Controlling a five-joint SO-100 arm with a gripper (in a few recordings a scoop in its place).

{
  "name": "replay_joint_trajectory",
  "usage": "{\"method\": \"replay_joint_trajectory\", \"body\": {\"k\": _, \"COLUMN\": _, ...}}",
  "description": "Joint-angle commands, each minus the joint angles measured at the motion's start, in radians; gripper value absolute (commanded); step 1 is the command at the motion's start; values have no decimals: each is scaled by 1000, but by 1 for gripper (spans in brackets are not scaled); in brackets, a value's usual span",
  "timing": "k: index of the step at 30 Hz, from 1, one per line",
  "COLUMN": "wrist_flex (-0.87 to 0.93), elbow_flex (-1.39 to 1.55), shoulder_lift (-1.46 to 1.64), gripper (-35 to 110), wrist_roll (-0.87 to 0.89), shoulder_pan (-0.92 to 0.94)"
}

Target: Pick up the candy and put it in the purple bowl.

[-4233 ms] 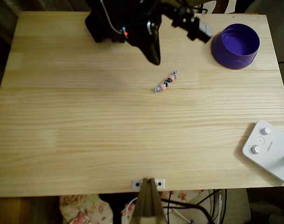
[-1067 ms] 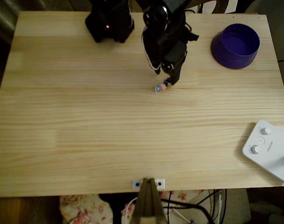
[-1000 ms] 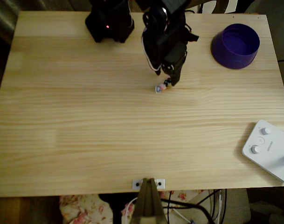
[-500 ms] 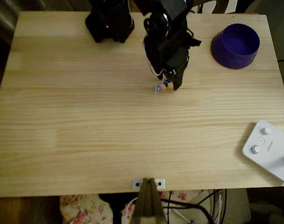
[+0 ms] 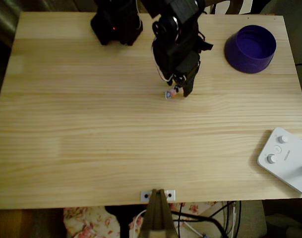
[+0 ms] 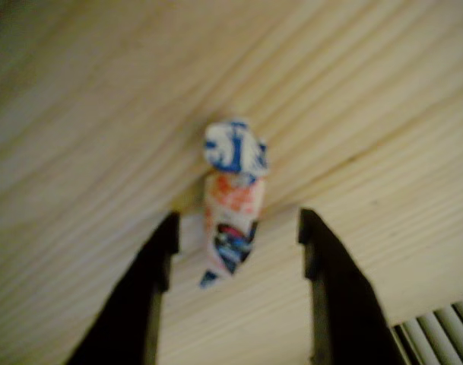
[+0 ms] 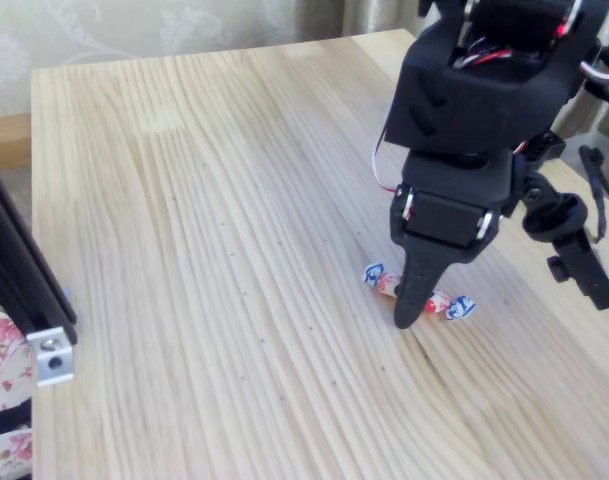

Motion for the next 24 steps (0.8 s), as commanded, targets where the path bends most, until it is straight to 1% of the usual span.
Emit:
{"method": "replay_joint_trajectory", "body": {"k": 1, "wrist_flex": 14, "elbow_flex": -20, "shoulder_lift": 9, "gripper": 23, "wrist_roll": -18, "shoulder_pan": -3}}
{"method": "replay_joint_trajectory", "body": {"k": 8, "wrist_flex": 12, "elbow_flex": -6, "shoulder_lift": 11, "gripper": 18, "wrist_roll": -9, "shoulder_pan": -20}}
{"method": "replay_joint_trajectory", "body": {"k": 13, "wrist_flex": -20, "elbow_flex": 3, "shoulder_lift": -8, "gripper": 18, "wrist_roll": 0, "shoulder_pan": -31}}
{"method": "replay_joint_trajectory", "body": {"k": 15, "wrist_flex": -29, "elbow_flex": 5, "shoulder_lift": -12, "gripper": 14, "wrist_roll": 2, "shoulder_pan": -31}}
{"method": "replay_joint_trajectory", "body": {"k": 20, "wrist_flex": -43, "elbow_flex": 5, "shoulder_lift": -9, "gripper": 14, "wrist_roll": 6, "shoulder_pan": -29}}
{"method": "replay_joint_trajectory", "body": {"k": 22, "wrist_flex": -51, "elbow_flex": 3, "shoulder_lift": -5, "gripper": 10, "wrist_roll": 17, "shoulder_pan": -31}}
{"method": "replay_joint_trajectory", "body": {"k": 24, "wrist_flex": -51, "elbow_flex": 2, "shoulder_lift": -2, "gripper": 10, "wrist_roll": 25, "shoulder_pan": -32}}
